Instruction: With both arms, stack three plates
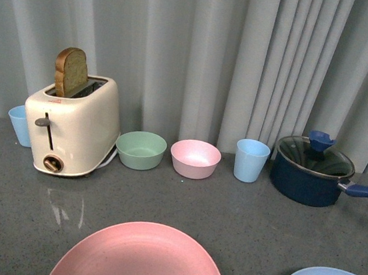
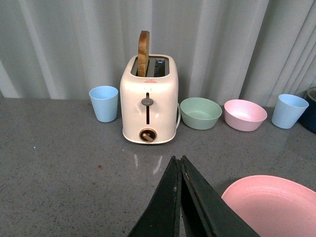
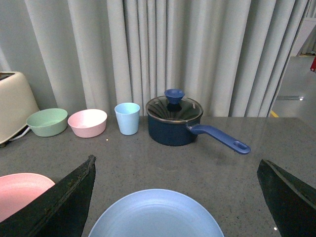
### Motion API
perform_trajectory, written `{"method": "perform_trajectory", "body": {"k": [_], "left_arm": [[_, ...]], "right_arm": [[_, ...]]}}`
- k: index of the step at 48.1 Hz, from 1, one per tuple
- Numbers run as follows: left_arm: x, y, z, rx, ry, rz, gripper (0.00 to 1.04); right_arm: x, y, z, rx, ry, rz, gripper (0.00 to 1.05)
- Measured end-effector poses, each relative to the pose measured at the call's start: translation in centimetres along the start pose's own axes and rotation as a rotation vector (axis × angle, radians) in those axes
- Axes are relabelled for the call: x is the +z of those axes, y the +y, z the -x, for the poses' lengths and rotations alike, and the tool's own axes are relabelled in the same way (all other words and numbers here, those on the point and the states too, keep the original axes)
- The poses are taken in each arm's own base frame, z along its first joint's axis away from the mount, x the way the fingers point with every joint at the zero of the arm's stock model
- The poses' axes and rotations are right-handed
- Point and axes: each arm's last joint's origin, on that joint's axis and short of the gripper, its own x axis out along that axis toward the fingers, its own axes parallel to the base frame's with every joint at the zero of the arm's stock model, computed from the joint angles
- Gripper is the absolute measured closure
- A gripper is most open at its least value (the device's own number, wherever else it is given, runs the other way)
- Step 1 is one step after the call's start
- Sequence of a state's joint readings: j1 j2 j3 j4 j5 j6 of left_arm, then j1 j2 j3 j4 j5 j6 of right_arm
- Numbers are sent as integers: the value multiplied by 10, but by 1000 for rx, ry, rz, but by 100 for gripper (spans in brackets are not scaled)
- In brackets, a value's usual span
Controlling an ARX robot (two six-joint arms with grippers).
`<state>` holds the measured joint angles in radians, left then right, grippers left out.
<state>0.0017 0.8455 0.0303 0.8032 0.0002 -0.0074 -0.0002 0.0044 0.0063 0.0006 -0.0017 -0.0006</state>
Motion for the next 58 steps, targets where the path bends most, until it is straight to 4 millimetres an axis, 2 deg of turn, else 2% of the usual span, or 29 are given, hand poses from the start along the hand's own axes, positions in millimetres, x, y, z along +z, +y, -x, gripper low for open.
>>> {"method": "perform_trajectory", "body": {"k": [26, 58], "left_arm": [[13, 0, 28, 0, -41, 0, 101], [13, 0, 45, 0, -43, 0, 101]], "right_arm": [[0, 0, 0, 0, 0, 0, 7], [0, 0, 0, 0, 0, 0, 7]]}}
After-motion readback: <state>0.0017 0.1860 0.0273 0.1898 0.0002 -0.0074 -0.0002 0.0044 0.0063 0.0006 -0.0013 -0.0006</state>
